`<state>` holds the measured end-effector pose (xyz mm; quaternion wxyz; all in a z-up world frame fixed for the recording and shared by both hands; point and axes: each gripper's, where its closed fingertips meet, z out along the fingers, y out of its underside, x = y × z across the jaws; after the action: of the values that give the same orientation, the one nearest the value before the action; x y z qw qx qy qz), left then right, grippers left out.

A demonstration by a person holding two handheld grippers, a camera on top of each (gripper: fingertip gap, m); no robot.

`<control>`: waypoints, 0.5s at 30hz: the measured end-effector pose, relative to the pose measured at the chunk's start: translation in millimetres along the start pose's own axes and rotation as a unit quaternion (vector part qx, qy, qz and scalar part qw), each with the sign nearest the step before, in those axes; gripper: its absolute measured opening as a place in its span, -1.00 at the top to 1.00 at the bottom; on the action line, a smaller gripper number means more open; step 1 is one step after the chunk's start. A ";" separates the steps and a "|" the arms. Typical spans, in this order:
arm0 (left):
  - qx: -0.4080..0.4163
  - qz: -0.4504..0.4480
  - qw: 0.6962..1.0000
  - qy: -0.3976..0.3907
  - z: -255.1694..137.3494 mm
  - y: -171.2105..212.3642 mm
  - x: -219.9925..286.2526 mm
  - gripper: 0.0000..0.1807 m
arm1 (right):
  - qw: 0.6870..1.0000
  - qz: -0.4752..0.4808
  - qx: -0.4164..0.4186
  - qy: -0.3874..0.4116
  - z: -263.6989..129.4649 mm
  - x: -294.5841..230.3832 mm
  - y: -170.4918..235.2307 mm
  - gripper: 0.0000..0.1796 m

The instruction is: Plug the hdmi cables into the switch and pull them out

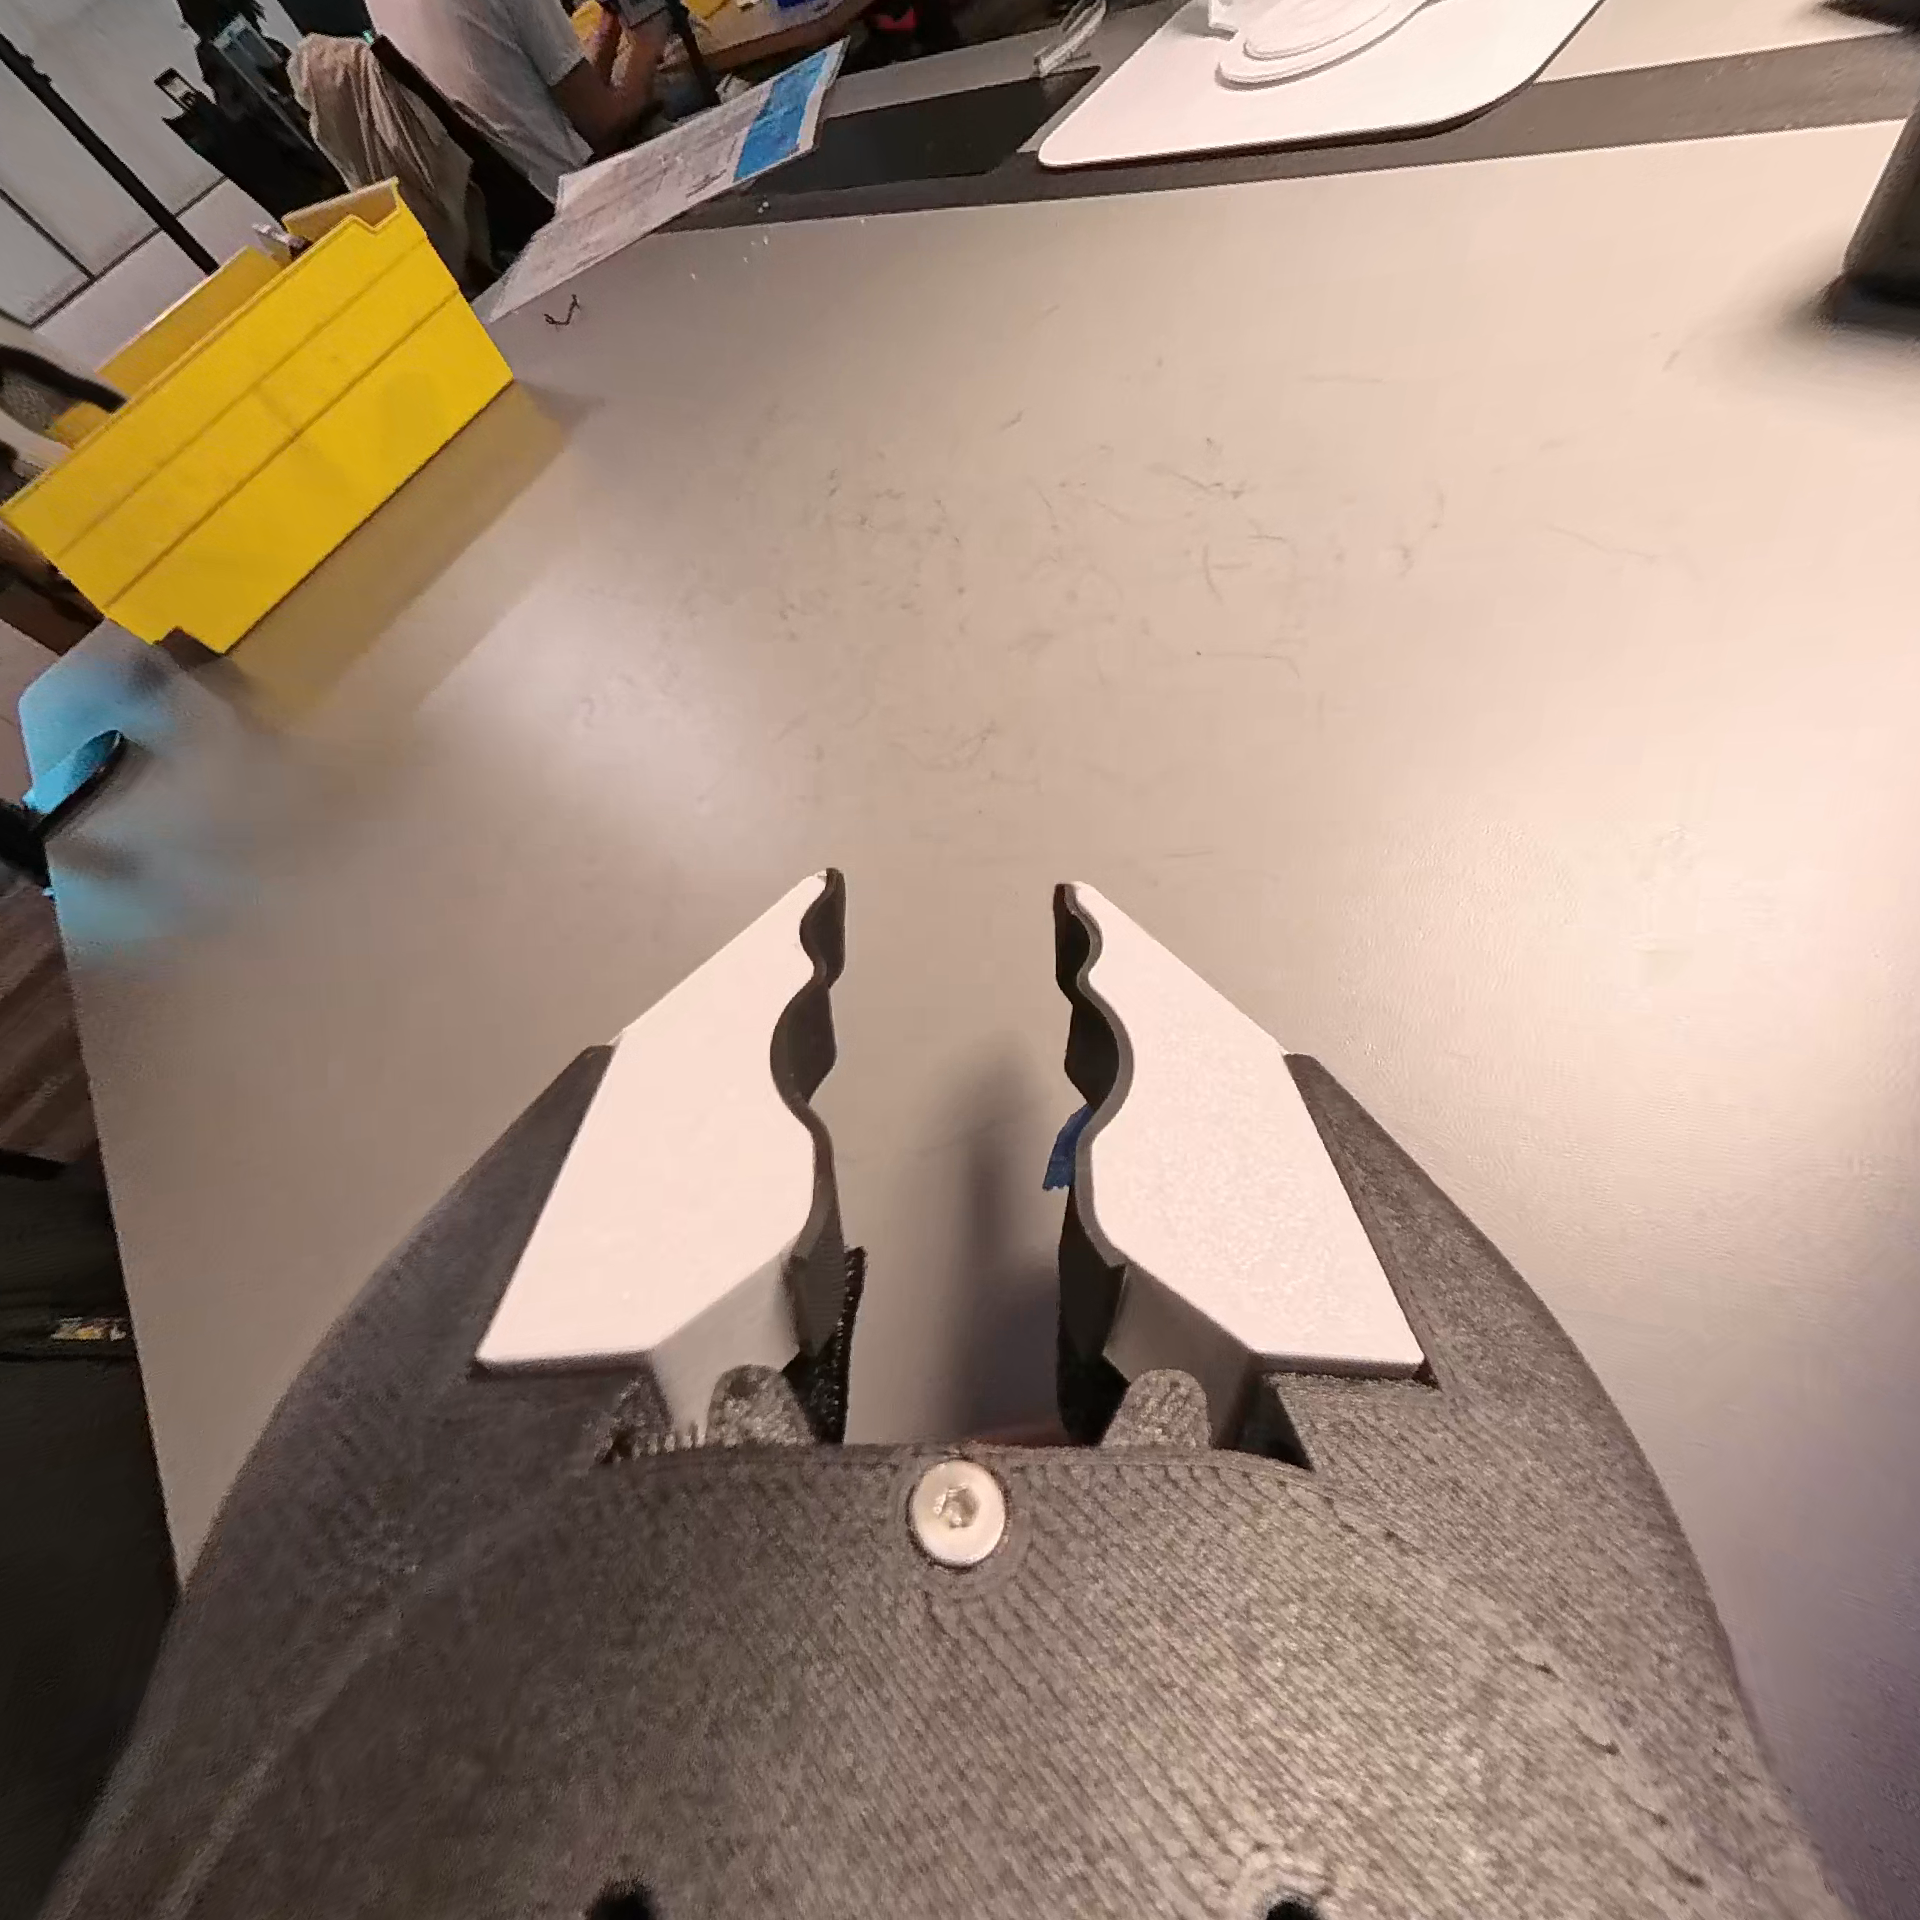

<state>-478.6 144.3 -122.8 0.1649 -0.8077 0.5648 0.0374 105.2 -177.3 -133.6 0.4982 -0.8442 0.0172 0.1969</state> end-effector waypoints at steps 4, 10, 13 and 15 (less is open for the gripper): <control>-0.004 0.095 0.995 0.005 4.4 -16.0 3.5 0.16 | 1.000 -0.002 -0.010 -0.006 1.9 -1.9 2.5 0.54; -0.025 0.128 0.988 0.082 37.6 -13.0 2.7 0.17 | 1.000 -0.012 -0.026 -0.011 4.0 -5.6 7.3 0.54; -0.016 0.103 0.986 0.132 42.9 -11.6 5.3 0.20 | 0.999 -0.012 -0.031 -0.015 4.2 -6.7 9.1 0.54; -0.017 0.099 0.986 0.136 42.8 -10.6 4.5 0.19 | 0.999 -0.010 -0.032 -0.016 4.2 -6.5 9.5 0.54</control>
<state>-461.8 156.7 -161.9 0.0682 -0.7482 0.6583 -0.0476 95.7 -179.6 -141.1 0.4727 -0.8569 -0.0057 0.2054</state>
